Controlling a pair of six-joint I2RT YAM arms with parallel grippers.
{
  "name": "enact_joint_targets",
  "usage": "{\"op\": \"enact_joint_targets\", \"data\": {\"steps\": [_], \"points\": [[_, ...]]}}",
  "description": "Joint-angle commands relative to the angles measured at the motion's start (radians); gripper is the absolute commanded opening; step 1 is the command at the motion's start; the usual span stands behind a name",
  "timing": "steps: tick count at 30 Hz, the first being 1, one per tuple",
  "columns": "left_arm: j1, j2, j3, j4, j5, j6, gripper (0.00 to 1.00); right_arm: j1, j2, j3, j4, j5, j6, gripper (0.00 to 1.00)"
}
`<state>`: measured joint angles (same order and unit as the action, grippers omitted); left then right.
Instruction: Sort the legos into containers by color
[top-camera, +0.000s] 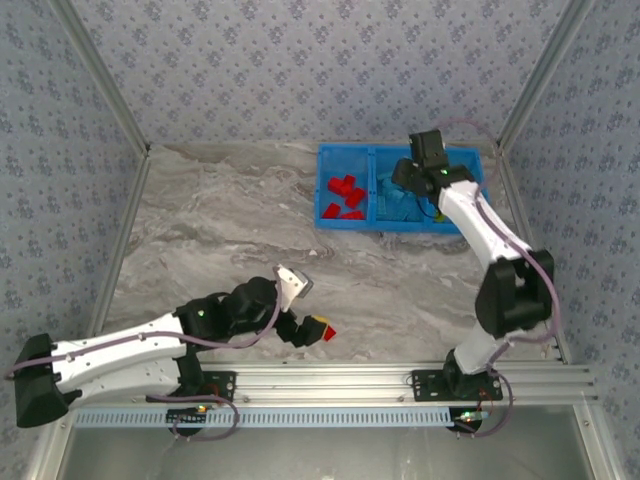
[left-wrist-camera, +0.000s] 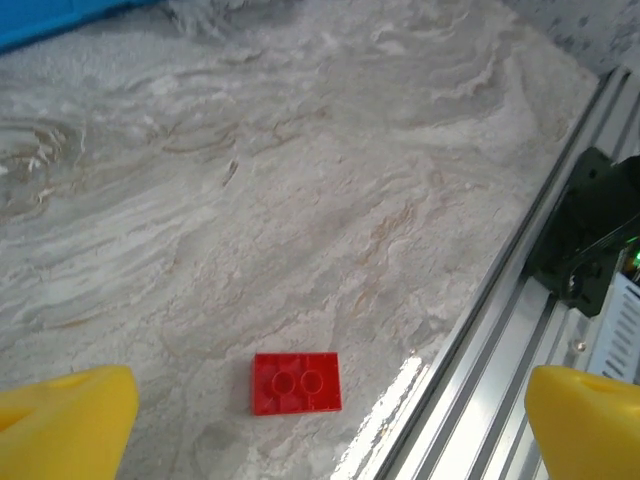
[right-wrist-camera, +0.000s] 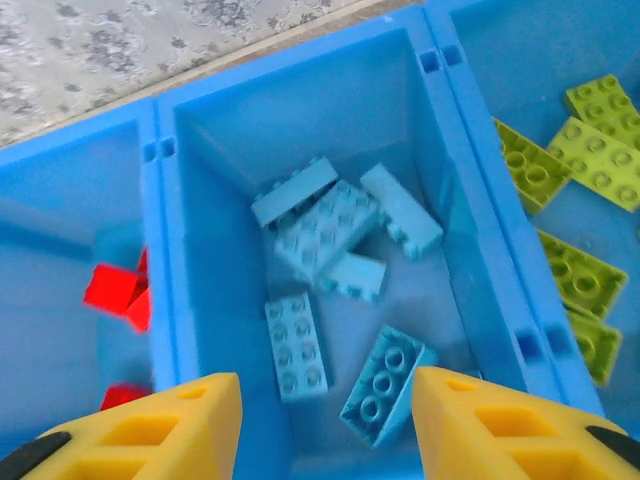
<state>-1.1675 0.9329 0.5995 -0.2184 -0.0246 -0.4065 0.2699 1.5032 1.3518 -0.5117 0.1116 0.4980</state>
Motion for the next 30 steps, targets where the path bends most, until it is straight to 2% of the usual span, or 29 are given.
{"op": "enact_joint_targets", "data": {"steps": [1, 5, 10, 15, 20, 23, 27, 30], "points": [[-0.008, 0.069, 0.077, -0.068, -0.039, -0.059, 0.99, 0.074, -0.192, -0.115, -0.064, -0.098, -0.015, 0.61], [-0.008, 0.223, 0.174, -0.153, -0.051, -0.093, 0.99, 0.177, -0.377, -0.247, -0.160, -0.035, -0.007, 0.71], [-0.008, 0.441, 0.291, -0.230, -0.037, -0.091, 0.99, 0.200, -0.532, -0.334, -0.284, 0.015, 0.048, 0.79], [-0.007, 0.632, 0.400, -0.317, -0.010, -0.084, 0.98, 0.200, -0.589, -0.363, -0.329, 0.033, 0.054, 0.84], [-0.023, 0.721, 0.409, -0.313, 0.023, -0.070, 0.92, 0.200, -0.569, -0.373, -0.318, 0.028, 0.050, 0.86], [-0.024, 0.762, 0.405, -0.309, 0.046, -0.066, 0.86, 0.200, -0.553, -0.375, -0.304, 0.020, 0.049, 0.86], [-0.024, 0.796, 0.394, -0.274, 0.051, -0.072, 0.67, 0.201, -0.532, -0.370, -0.299, 0.017, 0.048, 0.86], [-0.025, 0.802, 0.387, -0.252, 0.057, -0.078, 0.58, 0.203, -0.530, -0.365, -0.310, 0.013, 0.049, 0.86]]}}
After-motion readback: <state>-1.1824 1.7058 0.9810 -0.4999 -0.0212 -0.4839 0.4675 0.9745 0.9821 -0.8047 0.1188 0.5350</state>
